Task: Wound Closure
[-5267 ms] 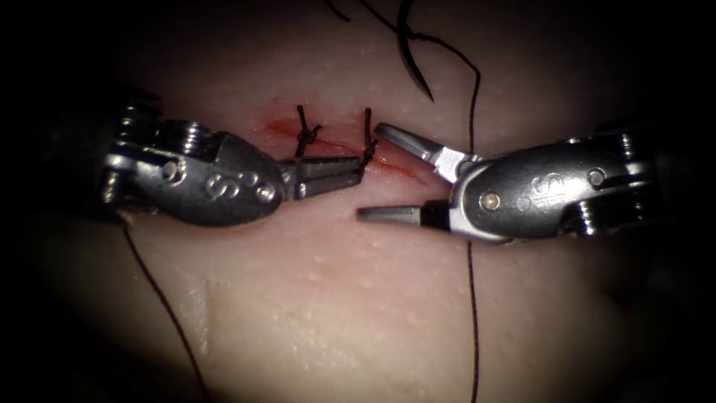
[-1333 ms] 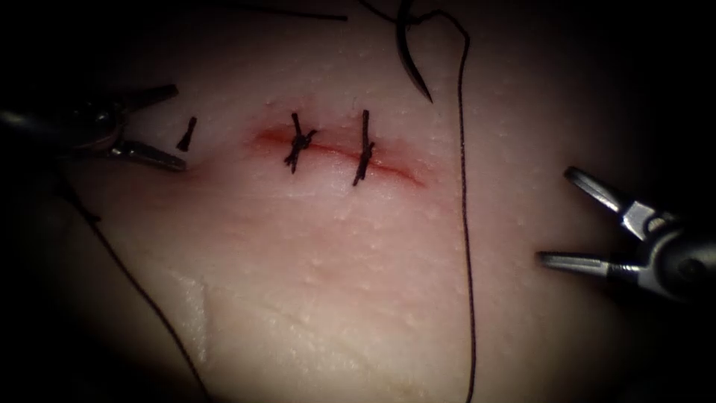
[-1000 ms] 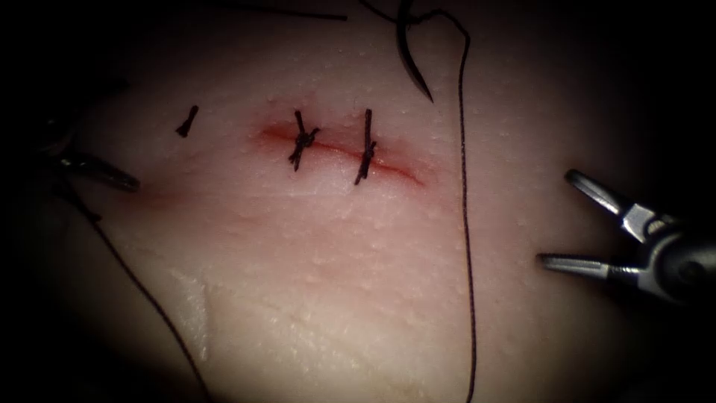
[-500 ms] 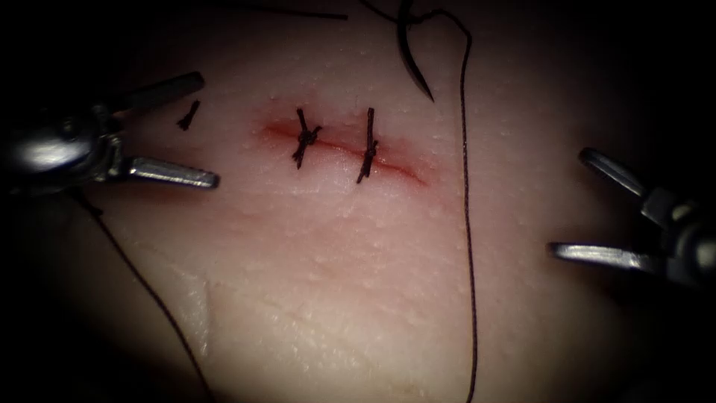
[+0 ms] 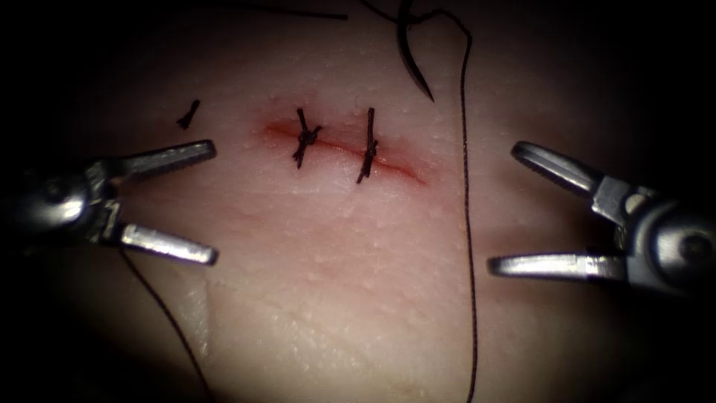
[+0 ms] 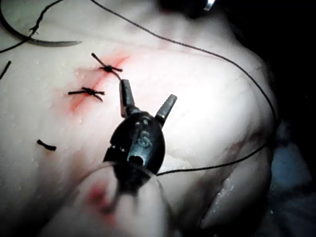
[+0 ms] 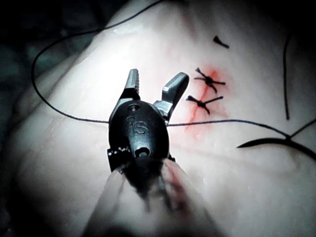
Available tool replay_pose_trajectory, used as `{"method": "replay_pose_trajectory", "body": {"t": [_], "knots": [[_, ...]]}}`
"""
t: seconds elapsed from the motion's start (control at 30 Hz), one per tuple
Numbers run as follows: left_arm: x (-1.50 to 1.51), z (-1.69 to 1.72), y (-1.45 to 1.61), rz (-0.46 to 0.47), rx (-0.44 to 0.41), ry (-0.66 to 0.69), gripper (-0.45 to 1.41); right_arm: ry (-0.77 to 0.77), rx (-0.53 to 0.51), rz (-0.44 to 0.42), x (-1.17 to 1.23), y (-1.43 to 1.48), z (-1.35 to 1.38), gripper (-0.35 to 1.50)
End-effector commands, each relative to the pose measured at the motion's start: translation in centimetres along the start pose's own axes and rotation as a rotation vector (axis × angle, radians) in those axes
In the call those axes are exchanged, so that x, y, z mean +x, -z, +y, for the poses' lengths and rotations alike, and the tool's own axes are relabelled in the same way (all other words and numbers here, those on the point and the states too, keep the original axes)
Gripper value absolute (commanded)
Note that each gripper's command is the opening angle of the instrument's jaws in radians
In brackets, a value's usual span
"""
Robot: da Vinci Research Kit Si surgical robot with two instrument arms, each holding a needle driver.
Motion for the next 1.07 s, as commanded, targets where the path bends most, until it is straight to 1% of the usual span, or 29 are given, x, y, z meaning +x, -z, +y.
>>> {"method": "replay_pose_trajectory", "body": {"t": [0.03,0.1,0.2,0.33,0.43,0.57,0.77,1.07], "knots": [[-0.08,0.04,-0.08,0.002,-0.004,0.011,0.66,-0.002,0.002,-0.003,-0.07,-0.08,-0.01,1.30],[-0.10,0.01,-0.10,0.006,-0.006,0.020,0.66,-0.001,0.007,-0.013,-0.10,-0.12,0.01,1.30],[-0.12,0.03,-0.12,0.016,0.002,0.015,0.66,0.010,0.030,-0.054,-0.20,-0.26,-0.04,1.30],[-0.10,0.01,-0.12,0.011,0.012,0.017,0.68,0.019,0.041,-0.061,-0.26,-0.33,-0.08,1.30],[-0.07,-0.02,-0.12,0.007,0.018,0.021,0.68,0.022,0.045,-0.068,-0.31,-0.34,-0.06,1.30],[-0.05,-0.01,-0.15,0.005,0.024,0.023,0.68,0.021,0.047,-0.070,-0.33,-0.35,-0.02,1.26],[-0.07,0.02,-0.15,0.005,0.024,0.021,0.71,0.021,0.052,-0.079,-0.34,-0.40,0.00,1.26],[-0.07,0.04,-0.18,0.004,0.026,0.019,0.71,0.025,0.056,-0.082,-0.35,-0.44,-0.03,1.25]]}}
